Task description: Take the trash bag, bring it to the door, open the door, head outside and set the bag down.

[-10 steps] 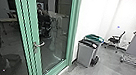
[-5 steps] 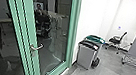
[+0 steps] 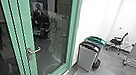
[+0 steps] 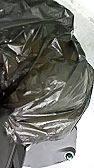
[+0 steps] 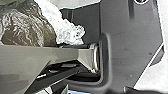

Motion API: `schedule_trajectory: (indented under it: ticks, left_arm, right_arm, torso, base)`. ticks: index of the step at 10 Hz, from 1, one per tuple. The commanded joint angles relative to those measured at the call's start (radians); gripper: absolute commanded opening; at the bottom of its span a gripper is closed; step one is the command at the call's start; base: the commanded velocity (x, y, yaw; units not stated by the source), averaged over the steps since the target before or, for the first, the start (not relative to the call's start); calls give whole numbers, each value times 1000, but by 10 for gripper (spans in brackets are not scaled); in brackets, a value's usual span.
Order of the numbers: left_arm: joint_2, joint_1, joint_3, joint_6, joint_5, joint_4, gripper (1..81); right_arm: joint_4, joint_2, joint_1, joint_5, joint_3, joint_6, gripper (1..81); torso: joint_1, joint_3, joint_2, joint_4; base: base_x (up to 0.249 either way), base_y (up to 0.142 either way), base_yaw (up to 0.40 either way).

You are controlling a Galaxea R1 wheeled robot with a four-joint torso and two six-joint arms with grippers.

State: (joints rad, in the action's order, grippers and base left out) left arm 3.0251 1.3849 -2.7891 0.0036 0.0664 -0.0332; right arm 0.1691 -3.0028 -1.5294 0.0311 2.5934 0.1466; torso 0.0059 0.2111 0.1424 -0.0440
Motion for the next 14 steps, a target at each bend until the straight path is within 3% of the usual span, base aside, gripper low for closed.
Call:
schedule_trajectory:
  ticks: [1, 14]
  left_arm:
    - [-1, -57, -3, 9, 58, 7, 10]
    - [6, -56, -3, 10, 55, 7, 10]
  right_arm:
    - [10, -4, 40, -51, -9, -2, 811]
    - [7, -11, 40, -51, -4, -2, 811]
  torso:
    - [0, 0, 0, 0]
    - [0, 0, 0, 0]
  base:
    - [155, 0, 0]
    - [155, 0, 0]
